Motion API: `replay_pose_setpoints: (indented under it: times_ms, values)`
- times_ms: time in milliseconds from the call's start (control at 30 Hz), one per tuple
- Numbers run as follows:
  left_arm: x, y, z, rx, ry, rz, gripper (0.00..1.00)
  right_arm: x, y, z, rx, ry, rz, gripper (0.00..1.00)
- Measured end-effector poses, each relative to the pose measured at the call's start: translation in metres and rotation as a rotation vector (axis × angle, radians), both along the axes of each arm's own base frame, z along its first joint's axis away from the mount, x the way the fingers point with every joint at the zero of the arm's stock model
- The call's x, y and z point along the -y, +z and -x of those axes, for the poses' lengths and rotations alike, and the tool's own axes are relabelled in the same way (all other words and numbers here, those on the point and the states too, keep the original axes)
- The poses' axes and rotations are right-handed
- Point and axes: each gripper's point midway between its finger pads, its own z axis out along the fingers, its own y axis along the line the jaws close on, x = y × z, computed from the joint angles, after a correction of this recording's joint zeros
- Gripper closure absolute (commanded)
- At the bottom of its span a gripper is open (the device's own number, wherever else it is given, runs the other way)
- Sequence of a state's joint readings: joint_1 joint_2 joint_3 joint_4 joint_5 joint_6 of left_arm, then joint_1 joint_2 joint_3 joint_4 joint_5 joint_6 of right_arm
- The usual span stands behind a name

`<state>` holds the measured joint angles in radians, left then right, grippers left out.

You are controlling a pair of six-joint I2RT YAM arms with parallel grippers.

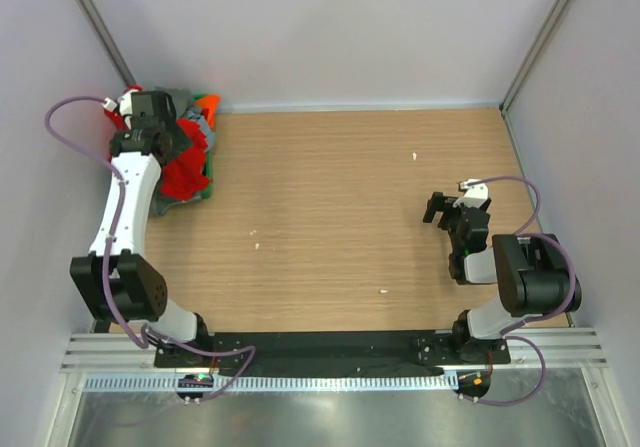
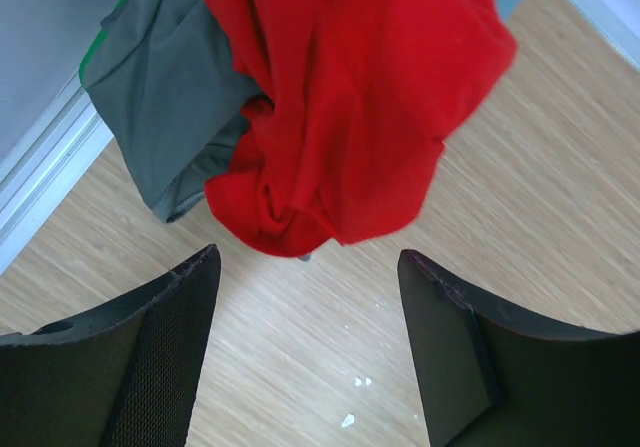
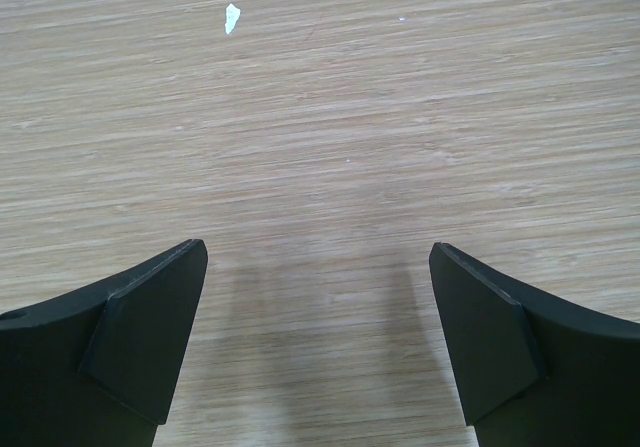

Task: Fold and stack the t-shirts
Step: Grab the tshirt from the pile

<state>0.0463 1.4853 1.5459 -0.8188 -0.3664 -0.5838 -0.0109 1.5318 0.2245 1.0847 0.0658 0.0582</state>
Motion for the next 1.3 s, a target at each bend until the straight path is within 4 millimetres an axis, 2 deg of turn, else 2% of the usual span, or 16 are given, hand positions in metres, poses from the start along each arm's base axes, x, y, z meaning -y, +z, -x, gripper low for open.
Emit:
replay_pose_setpoints:
  times_ms: [133,300,500,633,667,700,833,933,967,1000,1033,1067,1133,1200,1300]
  values:
    - [-0.02,-0.028,-0.017,-0.047,0.029,0.02,0.38,0.0,0.0,0.0,0.0,0.0,0.0,0.0]
    - [-0.059,-0.059,-0.032,-0.069,0.089,0.076,0.51,0.0,0.0,0.0,0.0,0.0,0.0,0.0]
    - [-0.076,-0.087,-0.046,-0.076,0.099,0.149,0.55,0.0,0.0,0.0,0.0,0.0,0.0,0.0]
    - [-0.073,-0.086,-0.053,-0.049,0.083,0.174,0.48,0.0,0.0,0.0,0.0,0.0,0.0,0.0]
    - [-0.072,-0.084,-0.056,-0.035,0.078,0.181,0.41,0.0,0.0,0.0,0.0,0.0,0.0,0.0]
    - [-0.071,-0.083,-0.059,-0.024,0.071,0.184,0.38,0.0,0.0,0.0,0.0,0.0,0.0,0.0]
    - [-0.067,-0.079,-0.063,0.025,0.051,0.196,0.34,0.0,0.0,0.0,0.0,0.0,0.0,0.0]
    - [-0.064,-0.073,-0.059,0.048,0.04,0.2,0.38,0.0,0.0,0.0,0.0,0.0,0.0,0.0]
    - [-0.063,-0.069,-0.061,0.061,0.036,0.2,0.41,0.0,0.0,0.0,0.0,0.0,0.0,0.0]
    - [-0.063,-0.066,-0.063,0.076,0.032,0.198,0.57,0.0,0.0,0.0,0.0,0.0,0.0,0.0]
    - [-0.063,-0.063,-0.065,0.09,0.031,0.204,0.63,0.0,0.0,0.0,0.0,0.0,0.0,0.0]
    - [-0.062,-0.062,-0.067,0.097,0.026,0.205,0.75,0.0,0.0,0.0,0.0,0.0,0.0,0.0]
    - [-0.06,-0.061,-0.068,0.103,0.019,0.215,0.83,0.0,0.0,0.0,0.0,0.0,0.0,0.0]
    - [-0.058,-0.06,-0.07,0.111,0.011,0.224,0.98,0.0,0.0,0.0,0.0,0.0,0.0,0.0]
    - [-0.056,-0.06,-0.071,0.117,0.005,0.232,1.0,0.0,0.0,0.0,0.0,0.0,0.0,0.0]
